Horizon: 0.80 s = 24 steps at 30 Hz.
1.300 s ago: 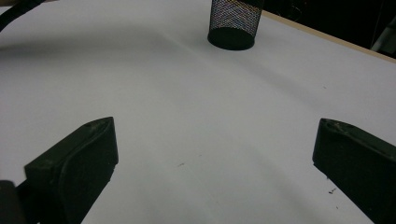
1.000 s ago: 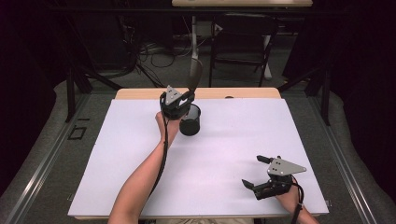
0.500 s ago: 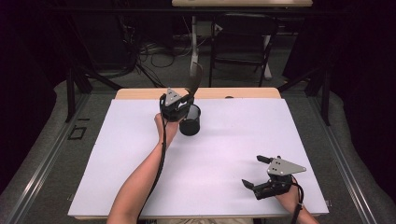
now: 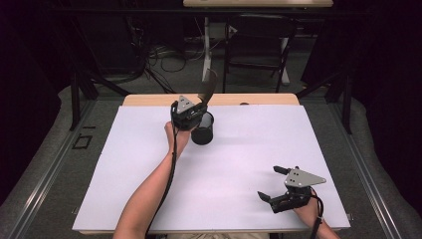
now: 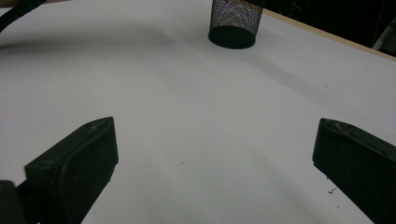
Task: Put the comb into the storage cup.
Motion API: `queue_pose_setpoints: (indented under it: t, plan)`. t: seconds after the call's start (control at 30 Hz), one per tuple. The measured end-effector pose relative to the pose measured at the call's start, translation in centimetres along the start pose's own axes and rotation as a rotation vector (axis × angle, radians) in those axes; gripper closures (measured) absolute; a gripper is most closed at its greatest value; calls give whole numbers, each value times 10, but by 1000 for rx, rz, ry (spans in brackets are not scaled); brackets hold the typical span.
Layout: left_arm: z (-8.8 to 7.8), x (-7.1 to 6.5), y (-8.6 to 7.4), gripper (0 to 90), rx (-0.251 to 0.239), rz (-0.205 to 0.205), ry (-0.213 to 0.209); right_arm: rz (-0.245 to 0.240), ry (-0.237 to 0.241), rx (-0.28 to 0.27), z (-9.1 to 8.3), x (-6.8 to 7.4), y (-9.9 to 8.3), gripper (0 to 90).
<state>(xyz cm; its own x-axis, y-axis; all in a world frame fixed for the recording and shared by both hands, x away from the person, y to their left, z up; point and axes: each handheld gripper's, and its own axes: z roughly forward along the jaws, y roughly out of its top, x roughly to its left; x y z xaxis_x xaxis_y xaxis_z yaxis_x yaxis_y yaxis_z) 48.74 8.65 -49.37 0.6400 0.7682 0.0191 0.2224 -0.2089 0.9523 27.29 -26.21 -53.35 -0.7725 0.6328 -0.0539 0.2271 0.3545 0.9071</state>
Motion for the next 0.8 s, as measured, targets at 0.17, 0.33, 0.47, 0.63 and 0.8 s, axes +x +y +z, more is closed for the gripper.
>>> queue_pose_setpoints:
  t: [0.17,0.33,0.47,0.63,0.8]
  plan:
    - [0,0,-1,726,9,3,-5,0,1,1,0,0,0,0]
    - [0,0,-1,726,20,9,-8,-1,-1,1,0,0,0,0]
    - [0,0,-3,726,32,16,-15,-1,1,1,0,0,0,0]
    - [1,1,-5,726,46,20,-22,0,1,2,0,0,0,0]
    - [1,1,-6,726,49,22,-24,-2,2,3,0,0,0,0]
